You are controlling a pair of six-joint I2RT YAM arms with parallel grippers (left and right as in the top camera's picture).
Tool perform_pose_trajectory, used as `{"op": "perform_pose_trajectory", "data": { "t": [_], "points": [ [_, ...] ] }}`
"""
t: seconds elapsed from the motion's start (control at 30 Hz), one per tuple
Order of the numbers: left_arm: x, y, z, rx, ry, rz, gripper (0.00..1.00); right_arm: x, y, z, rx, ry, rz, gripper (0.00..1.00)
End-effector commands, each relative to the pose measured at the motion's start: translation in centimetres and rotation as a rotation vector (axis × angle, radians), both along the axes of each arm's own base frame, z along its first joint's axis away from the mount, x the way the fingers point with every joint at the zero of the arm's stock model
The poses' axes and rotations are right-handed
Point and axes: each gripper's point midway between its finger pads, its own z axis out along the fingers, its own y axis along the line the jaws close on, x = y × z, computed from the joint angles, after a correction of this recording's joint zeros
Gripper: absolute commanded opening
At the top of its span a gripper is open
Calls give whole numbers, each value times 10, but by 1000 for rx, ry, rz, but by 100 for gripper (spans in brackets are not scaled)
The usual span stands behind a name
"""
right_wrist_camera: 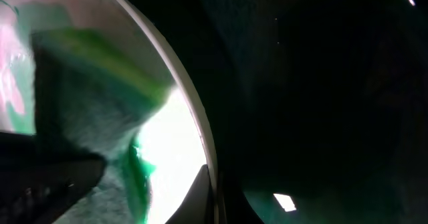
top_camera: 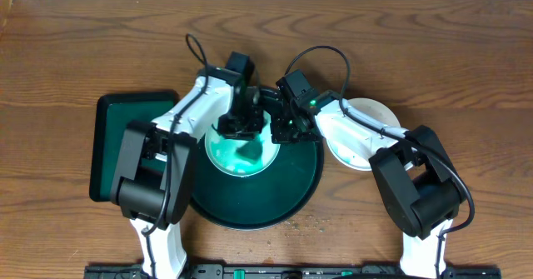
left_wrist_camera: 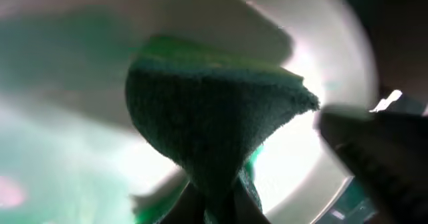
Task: Clean dirty plates on tray and stack at the side
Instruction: 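Retract the left gripper with the sponge toward the green tray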
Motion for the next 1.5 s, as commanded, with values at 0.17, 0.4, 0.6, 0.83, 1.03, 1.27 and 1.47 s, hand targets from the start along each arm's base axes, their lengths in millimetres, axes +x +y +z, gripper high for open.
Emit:
{"op": "perform_pose_trajectory", "data": {
  "t": [0.17, 0.4, 0.6, 0.83, 1.03, 1.27, 1.47],
  "points": [
    [50, 72, -14, 251, -135, 302, 7, -7, -10, -18, -59, 40, -11, 1],
    [44, 141, 10, 437, -70, 396, 7, -7, -10, -18, -61, 41, -11, 1],
    [2, 153, 19, 495, 102, 371, 7, -7, -10, -18, -60, 41, -11, 1],
    [10, 140, 60, 385, 55, 368, 7, -7, -10, -18, -61, 42, -11, 1],
    [40, 162, 133, 307, -176, 459, 7, -13, 12, -2, 66, 27, 145, 1],
    [42, 233, 177, 331, -320, 660, 8, -6, 22, 61, 161, -116, 250, 1],
    [30, 270, 177, 350, -294, 761, 8, 16, -39, 131, -75, -361, 107, 1]
  ]
}}
